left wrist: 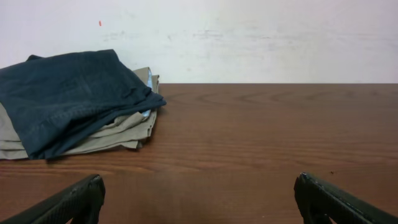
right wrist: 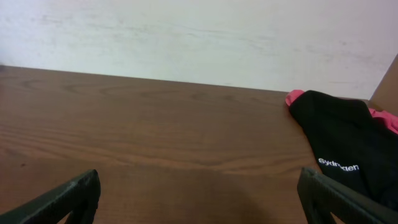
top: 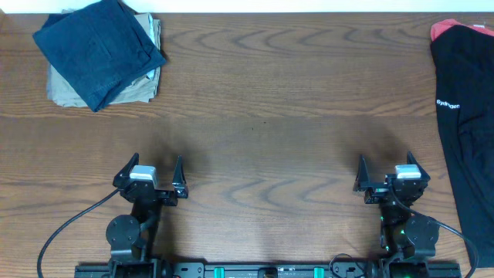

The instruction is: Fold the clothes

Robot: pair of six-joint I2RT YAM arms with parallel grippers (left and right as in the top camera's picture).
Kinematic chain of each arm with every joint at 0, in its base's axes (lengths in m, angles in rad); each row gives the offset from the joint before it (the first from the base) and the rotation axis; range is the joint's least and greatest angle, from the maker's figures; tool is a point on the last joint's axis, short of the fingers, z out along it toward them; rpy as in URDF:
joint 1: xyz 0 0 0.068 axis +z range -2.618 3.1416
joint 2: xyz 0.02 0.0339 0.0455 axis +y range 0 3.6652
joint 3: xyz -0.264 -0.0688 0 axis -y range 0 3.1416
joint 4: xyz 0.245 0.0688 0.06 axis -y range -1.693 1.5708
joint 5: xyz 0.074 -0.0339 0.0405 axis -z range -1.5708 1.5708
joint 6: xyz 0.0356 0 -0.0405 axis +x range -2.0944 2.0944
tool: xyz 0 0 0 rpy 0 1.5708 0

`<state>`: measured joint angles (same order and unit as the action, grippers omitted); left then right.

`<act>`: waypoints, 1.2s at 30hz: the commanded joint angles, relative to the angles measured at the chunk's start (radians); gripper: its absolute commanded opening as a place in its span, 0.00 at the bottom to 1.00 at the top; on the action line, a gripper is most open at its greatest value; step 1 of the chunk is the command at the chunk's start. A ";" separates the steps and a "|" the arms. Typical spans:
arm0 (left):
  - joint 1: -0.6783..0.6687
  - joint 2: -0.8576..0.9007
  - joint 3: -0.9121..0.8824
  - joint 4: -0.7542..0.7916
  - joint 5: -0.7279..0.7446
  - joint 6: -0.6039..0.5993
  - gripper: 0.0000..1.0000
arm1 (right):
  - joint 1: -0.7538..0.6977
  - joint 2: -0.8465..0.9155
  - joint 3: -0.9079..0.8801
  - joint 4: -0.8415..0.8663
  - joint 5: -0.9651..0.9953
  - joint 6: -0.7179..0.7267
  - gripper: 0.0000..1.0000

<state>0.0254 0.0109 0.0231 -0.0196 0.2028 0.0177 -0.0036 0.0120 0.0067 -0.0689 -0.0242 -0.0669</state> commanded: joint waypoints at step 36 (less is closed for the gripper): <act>0.004 -0.007 -0.019 -0.030 0.013 -0.012 0.98 | -0.006 -0.005 -0.001 -0.003 -0.010 -0.013 0.99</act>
<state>0.0254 0.0109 0.0231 -0.0196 0.2028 0.0177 -0.0036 0.0120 0.0067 -0.0689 -0.0242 -0.0669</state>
